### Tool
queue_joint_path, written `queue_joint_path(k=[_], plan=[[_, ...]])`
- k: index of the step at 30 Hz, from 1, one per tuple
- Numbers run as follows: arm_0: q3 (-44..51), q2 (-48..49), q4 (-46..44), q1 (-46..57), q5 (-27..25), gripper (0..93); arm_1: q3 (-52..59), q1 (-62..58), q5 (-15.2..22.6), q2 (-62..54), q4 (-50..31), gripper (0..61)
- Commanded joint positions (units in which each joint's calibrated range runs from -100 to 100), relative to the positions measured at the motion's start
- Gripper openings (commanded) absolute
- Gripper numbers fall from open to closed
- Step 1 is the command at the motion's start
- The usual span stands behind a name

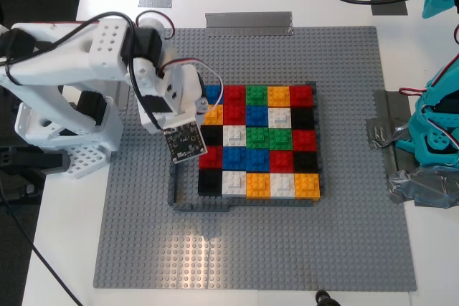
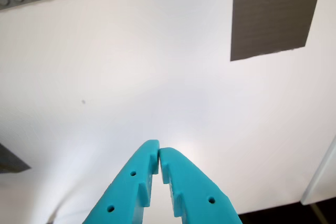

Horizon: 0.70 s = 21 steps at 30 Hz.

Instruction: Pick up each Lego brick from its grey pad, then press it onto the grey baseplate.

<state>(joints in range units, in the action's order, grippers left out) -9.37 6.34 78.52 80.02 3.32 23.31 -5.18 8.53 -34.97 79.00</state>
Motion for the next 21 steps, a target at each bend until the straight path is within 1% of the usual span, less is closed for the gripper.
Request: queue_joint_path(k=[1, 6, 9, 12, 14, 21], plan=[[0.4, 0.4, 0.1, -0.5, 0.1, 0.0, -11.6, 8.8, -2.3, -2.5, 2.5, 0.1], [0.4, 0.4, 0.1, -0.5, 0.1, 0.0, -14.5, 18.3, -4.4, -4.0, 3.3, 0.1], [0.4, 0.4, 0.2, -0.5, 0.1, 0.0, -16.0, 24.1, -6.7, -5.2, 2.9, 0.1], [0.4, 0.4, 0.2, -0.5, 0.0, 0.0, -16.4, 31.4, -8.0, -5.6, 3.2, 0.1], [0.4, 0.4, 0.0, -0.5, 0.0, 0.0, -17.1, 36.7, -8.1, -5.1, 5.4, 0.1], [0.4, 0.4, -0.1, -0.5, -0.1, 0.0, -16.9, 52.7, -12.1, -6.1, 9.6, 0.1]])
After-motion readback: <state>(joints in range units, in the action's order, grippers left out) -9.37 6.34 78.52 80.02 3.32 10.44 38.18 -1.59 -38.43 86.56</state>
